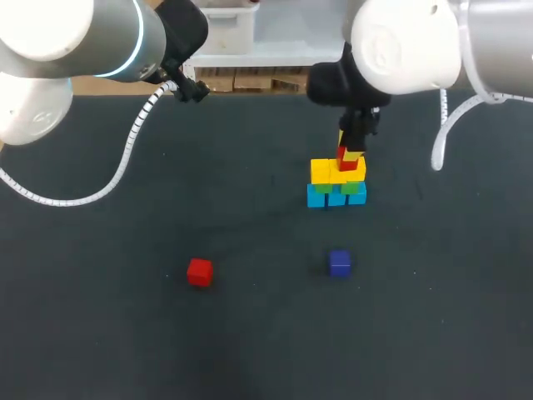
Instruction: Place the blue cubes, place green cubes on the blue cubes, place the yellow cubes on the green cubes, then place the red cubes on the yellow cubes, and place purple cube on the red cubes.
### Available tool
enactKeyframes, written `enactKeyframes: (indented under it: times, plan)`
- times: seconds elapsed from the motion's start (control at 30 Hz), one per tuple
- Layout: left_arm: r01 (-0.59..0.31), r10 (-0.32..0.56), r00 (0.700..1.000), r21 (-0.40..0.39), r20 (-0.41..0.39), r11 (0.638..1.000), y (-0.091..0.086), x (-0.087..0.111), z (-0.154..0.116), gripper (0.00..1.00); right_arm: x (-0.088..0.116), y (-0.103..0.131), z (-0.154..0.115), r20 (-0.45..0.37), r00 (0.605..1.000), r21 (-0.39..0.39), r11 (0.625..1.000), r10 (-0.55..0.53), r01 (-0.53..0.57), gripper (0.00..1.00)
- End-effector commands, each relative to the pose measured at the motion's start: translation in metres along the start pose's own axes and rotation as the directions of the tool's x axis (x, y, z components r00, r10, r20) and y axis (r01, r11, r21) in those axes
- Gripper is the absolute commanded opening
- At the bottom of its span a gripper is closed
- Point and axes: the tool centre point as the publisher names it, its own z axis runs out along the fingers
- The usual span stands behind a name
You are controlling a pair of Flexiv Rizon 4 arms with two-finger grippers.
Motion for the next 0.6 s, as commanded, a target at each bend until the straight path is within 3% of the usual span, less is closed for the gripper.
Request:
enactKeyframes:
  times: [0.03,0.5,0.57,0.6]
  plan:
    - [-0.002,0.002,1.0,0.004,0.0,1.0,0.0013,-0.0005,0.0008,1.0,-0.0011,-0.0038,0.0009,-0.001,1.0,0.002,1.0,0.002,-0.002,0.0]
    - [-0.002,0.002,1.0,0.004,0.0,1.0,0.0013,-0.0005,0.0008,1.0,0.0008,-0.0075,0.0035,-0.006,1.0,0.002,1.0,0.013,-0.013,0.0]
    - [-0.002,0.002,1.0,0.004,0.0,1.0,0.0013,-0.0005,0.0008,1.0,0.0011,-0.0071,0.0036,-0.005,1.0,0.001,1.0,0.011,-0.011,0.09]
    - [-0.002,0.002,1.0,0.004,0.0,1.0,0.0013,-0.0005,0.0008,1.0,0.0012,-0.0069,0.0037,-0.005,1.0,0.002,1.0,0.01,-0.01,0.2]
